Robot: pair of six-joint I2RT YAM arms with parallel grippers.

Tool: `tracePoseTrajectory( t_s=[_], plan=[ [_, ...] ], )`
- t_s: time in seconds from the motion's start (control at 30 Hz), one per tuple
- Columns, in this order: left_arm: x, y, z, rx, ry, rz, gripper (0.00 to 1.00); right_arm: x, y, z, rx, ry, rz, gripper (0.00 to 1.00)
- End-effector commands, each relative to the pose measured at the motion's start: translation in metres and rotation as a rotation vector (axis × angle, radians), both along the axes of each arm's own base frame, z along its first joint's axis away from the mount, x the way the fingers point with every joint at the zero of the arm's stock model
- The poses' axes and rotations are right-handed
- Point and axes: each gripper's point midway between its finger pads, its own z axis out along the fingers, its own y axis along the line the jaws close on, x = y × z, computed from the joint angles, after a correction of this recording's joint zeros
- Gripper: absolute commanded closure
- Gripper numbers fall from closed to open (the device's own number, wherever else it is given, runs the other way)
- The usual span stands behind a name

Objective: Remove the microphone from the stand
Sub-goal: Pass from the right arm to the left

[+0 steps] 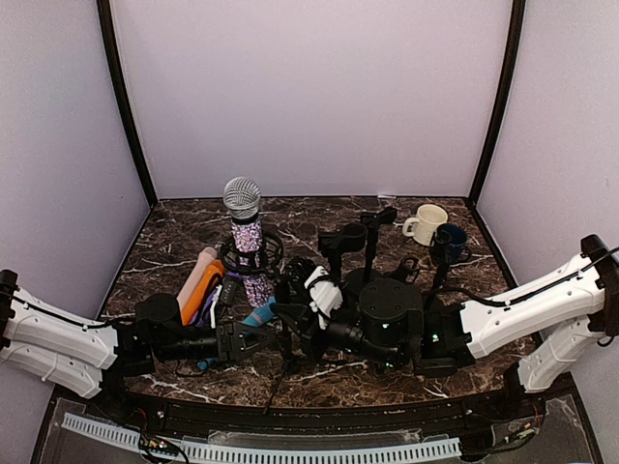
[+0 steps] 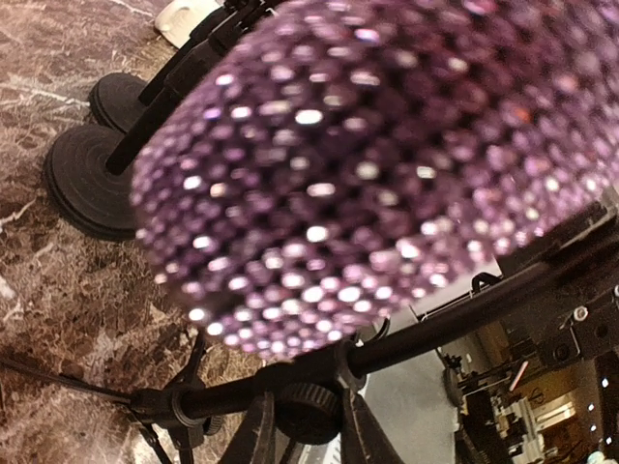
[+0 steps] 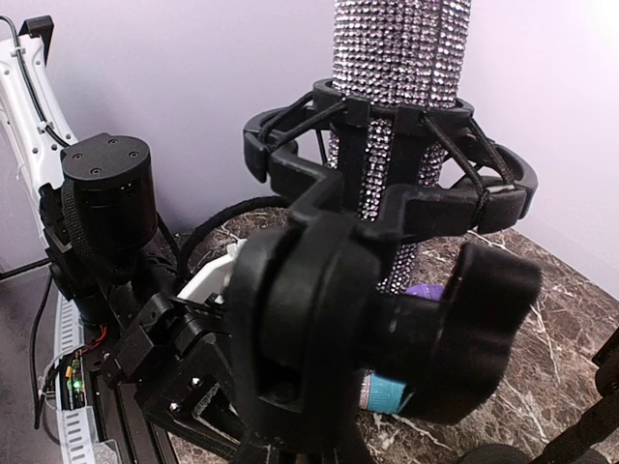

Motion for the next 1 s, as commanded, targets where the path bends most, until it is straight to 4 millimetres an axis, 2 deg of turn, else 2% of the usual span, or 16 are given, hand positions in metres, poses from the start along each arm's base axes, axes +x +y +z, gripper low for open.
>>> tracePoseTrajectory(
  t_s=[0.0, 0.33, 0.43, 0.57, 0.7, 0.8, 0.97],
  plan=[
    [0.001, 0.012, -0.028, 0.056, 0.230, 0.082, 1.00, -0.002, -0.002, -0.012, -0.006, 0.038, 0.005, 1.00],
    [-0.002, 0.011, -0.042, 0.033, 0.422, 0.102, 1.00, -0.004, -0.002, -0.013, -0.014, 0.021, 0.006, 1.00],
    [-0.002, 0.007, -0.040, 0.000, 0.467, 0.087, 1.00, -0.004, -0.003, -0.012, -0.014, 0.021, 0.006, 1.00],
    [-0.003, 0.004, -0.045, 0.004, 0.505, 0.073, 1.00, -0.005, -0.008, -0.014, -0.007, 0.032, 0.003, 0.72],
    [-0.005, 0.004, -0.050, 0.004, 0.547, 0.071, 1.00, -0.006, -0.015, -0.018, -0.003, 0.053, -0.004, 0.51],
    [-0.007, 0.007, -0.055, 0.023, 0.570, 0.073, 1.00, -0.008, -0.021, -0.020, 0.004, 0.064, -0.014, 0.43],
    [-0.008, 0.008, -0.058, 0.040, 0.596, 0.079, 1.00, -0.008, -0.035, -0.015, 0.040, 0.084, -0.044, 0.37]
  ],
)
